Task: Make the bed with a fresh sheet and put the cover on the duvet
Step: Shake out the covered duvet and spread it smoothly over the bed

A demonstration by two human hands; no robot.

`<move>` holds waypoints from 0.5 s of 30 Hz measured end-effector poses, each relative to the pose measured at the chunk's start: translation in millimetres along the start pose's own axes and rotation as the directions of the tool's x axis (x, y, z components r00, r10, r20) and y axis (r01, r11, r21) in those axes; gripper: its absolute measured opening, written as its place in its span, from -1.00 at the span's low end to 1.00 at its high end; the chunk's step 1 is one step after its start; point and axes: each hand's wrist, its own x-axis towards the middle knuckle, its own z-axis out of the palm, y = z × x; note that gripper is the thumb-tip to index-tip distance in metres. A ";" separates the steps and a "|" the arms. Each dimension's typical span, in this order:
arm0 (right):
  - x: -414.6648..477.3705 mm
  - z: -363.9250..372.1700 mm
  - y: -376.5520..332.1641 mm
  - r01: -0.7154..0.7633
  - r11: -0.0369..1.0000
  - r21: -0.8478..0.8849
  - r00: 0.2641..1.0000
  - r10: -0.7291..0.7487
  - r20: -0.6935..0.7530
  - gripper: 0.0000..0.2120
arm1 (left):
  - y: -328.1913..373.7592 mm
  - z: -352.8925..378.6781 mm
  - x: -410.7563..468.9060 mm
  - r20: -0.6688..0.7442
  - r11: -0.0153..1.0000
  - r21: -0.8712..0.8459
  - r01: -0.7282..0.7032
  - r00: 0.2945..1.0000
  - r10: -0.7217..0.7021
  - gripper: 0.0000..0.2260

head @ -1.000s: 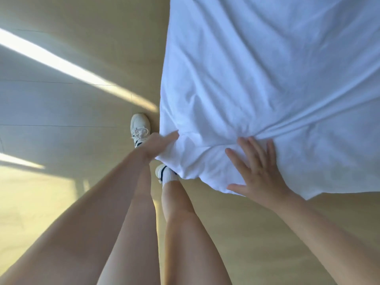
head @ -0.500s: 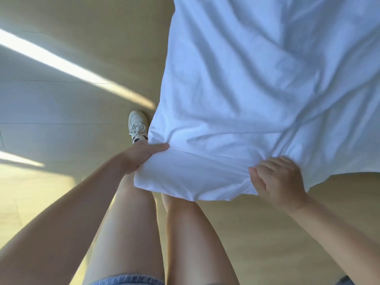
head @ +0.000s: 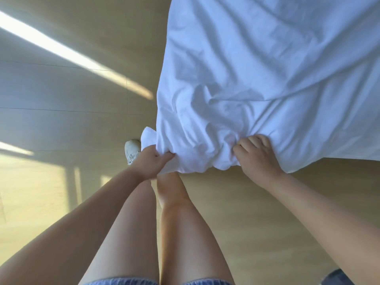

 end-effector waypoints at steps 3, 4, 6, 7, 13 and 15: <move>-0.2 -14.4 -12.2 -0.096 0.975 0.199 0.994 0.106 -0.038 -0.82 | -1.9 -4.7 -11.4 -0.187 0.956 -0.288 0.047 0.977 -0.105 -0.63; -1.6 -19.7 -16.1 -0.120 0.958 0.260 0.987 0.143 -0.074 -0.90 | -4.8 -7.4 -13.6 -0.245 0.934 -0.352 0.058 0.958 -0.152 -0.67; -5.0 -31.4 -24.8 -0.171 0.920 0.352 0.967 0.225 -0.120 -0.82 | -8.3 -11.1 -19.0 -0.298 0.906 -0.415 0.078 0.930 -0.217 -0.72; -6.2 -37.0 -28.9 -0.197 0.903 0.381 0.957 0.262 -0.127 -0.80 | -8.0 -11.8 -20.9 -0.272 0.899 -0.432 0.078 0.939 -0.212 -0.74; -6.2 -64.9 -36.3 -0.221 0.926 0.306 0.963 0.257 -0.080 -0.90 | -11.7 -67.6 -69.7 0.078 0.785 -0.605 0.131 0.991 -0.106 -0.78; -0.4 -66.7 -45.1 -0.164 0.963 0.216 0.980 0.184 -0.075 -0.92 | -23.3 -85.5 -86.4 0.165 0.784 -0.601 0.156 0.984 -0.070 -0.77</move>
